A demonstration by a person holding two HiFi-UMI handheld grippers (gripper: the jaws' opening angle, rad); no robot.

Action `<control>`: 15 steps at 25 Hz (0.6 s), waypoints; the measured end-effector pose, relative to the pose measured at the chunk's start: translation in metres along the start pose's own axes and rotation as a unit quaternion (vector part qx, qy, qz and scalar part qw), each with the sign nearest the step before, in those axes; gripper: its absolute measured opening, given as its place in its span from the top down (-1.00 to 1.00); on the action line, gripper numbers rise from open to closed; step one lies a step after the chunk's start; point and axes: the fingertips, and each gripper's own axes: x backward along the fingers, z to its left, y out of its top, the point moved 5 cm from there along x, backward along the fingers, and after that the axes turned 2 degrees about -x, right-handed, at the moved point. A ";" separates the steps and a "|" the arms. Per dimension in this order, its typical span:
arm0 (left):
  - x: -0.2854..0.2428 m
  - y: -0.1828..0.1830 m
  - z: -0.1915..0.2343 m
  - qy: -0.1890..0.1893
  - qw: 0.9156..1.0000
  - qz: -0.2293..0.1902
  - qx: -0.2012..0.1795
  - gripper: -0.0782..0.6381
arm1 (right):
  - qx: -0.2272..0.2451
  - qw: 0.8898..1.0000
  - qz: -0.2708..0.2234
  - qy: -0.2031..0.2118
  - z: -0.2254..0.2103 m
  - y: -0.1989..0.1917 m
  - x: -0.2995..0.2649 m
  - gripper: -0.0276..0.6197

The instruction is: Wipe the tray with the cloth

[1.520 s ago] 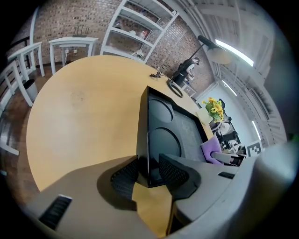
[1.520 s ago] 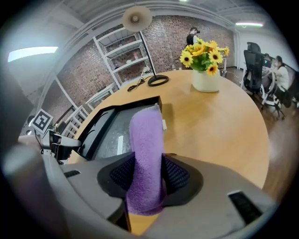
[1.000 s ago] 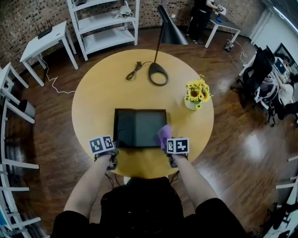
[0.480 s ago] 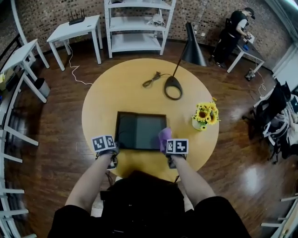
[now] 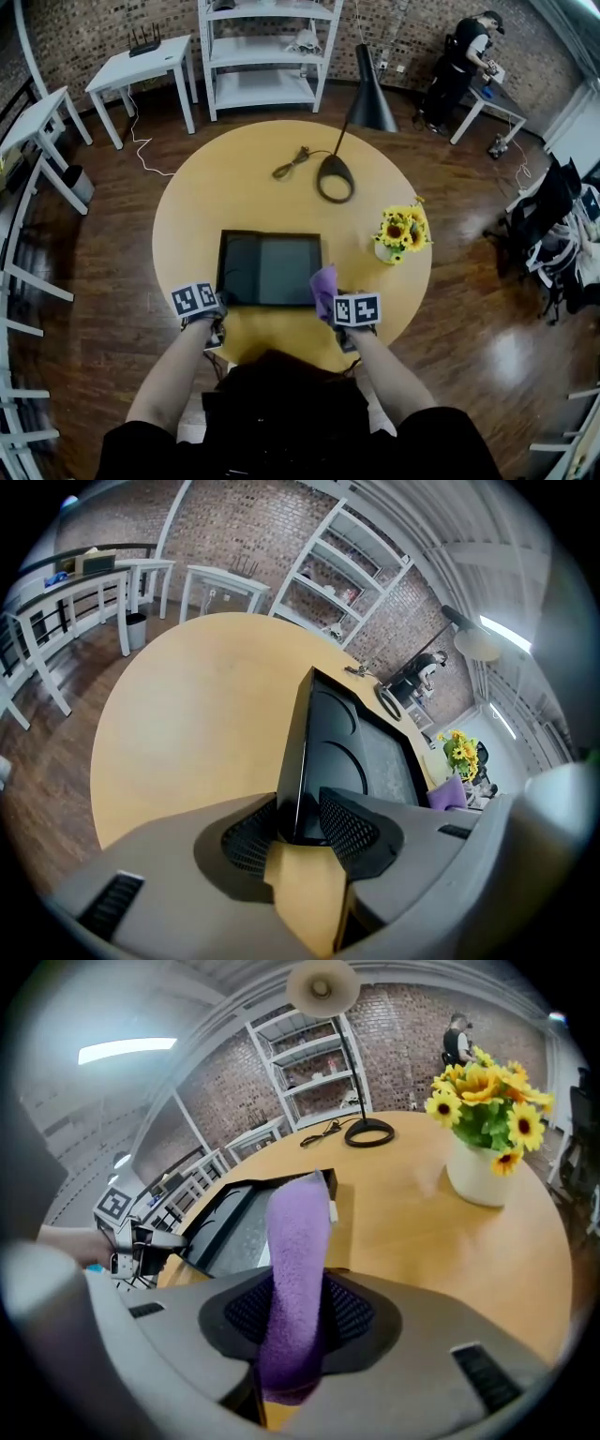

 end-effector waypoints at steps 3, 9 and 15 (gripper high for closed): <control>0.001 0.000 -0.001 -0.001 1.000 -0.004 -0.010 0.39 | 0.016 1.000 0.006 0.001 0.000 -0.014 0.001 0.52; 0.000 0.000 0.000 -0.008 1.000 0.002 -0.016 0.39 | 0.044 0.998 0.019 -0.034 -0.012 -0.023 0.007 0.52; 0.002 -0.004 -0.002 -0.013 1.000 0.000 -0.019 0.39 | 0.070 0.996 -0.012 -0.059 -0.015 -0.004 0.020 0.52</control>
